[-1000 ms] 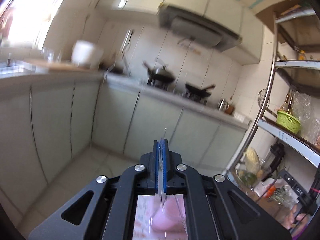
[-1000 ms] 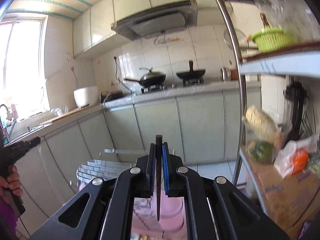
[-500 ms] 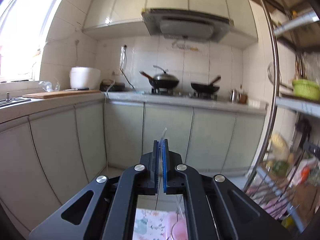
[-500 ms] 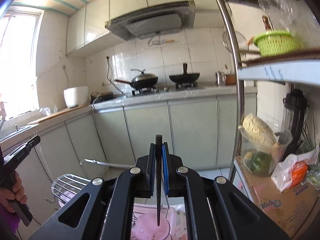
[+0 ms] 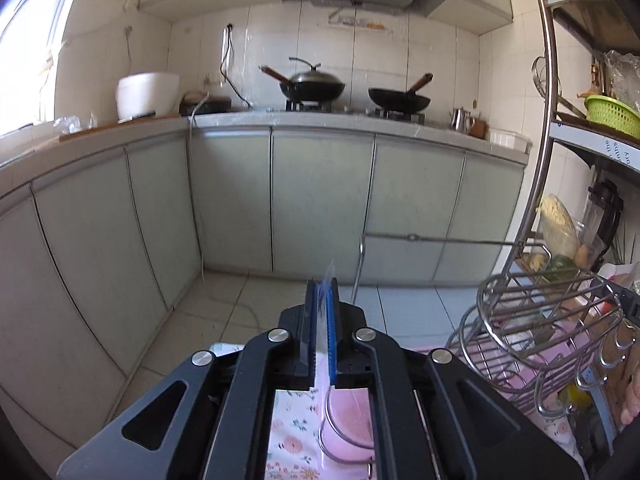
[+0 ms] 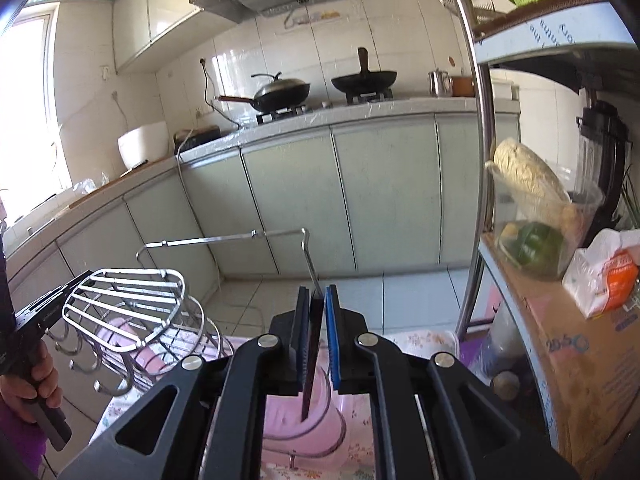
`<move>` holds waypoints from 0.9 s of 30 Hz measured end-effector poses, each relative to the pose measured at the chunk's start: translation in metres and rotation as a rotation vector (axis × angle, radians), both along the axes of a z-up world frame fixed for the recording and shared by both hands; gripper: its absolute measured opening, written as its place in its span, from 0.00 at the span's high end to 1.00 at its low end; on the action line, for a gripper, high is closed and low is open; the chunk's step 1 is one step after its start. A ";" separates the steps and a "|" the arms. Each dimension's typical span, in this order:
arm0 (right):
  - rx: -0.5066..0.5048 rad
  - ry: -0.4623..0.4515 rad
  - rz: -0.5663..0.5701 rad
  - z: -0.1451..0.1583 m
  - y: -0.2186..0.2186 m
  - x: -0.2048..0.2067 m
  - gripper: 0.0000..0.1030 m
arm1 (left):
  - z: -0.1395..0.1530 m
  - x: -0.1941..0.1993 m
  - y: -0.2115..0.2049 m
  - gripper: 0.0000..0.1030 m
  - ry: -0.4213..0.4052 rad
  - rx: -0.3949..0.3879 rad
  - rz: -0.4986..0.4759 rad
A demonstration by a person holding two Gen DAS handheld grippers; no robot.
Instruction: Organize utensils
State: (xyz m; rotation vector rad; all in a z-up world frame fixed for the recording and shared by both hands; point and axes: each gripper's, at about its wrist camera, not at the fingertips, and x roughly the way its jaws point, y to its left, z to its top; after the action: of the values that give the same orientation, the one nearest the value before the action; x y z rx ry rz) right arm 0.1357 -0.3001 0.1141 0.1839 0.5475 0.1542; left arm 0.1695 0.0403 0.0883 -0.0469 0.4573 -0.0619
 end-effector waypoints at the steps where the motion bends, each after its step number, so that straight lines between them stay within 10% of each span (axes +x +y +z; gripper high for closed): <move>1: 0.004 0.004 -0.002 -0.001 -0.001 -0.001 0.89 | 0.001 0.000 0.001 0.94 0.005 -0.005 -0.001; 5: 0.015 -0.012 -0.013 0.006 -0.007 -0.010 0.74 | 0.011 -0.008 0.007 0.88 -0.006 -0.045 0.010; 17: 0.013 -0.087 -0.014 0.029 -0.001 -0.067 0.73 | 0.046 -0.065 0.029 0.80 -0.064 -0.146 -0.020; 27: 0.056 0.083 0.049 -0.026 0.014 -0.101 0.73 | -0.011 -0.099 0.008 0.80 0.154 -0.194 -0.158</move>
State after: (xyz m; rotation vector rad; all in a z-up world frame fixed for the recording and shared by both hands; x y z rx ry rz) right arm 0.0342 -0.2857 0.0882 0.2323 0.6314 0.2107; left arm 0.0700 0.0485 0.0770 -0.2074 0.6070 -0.2596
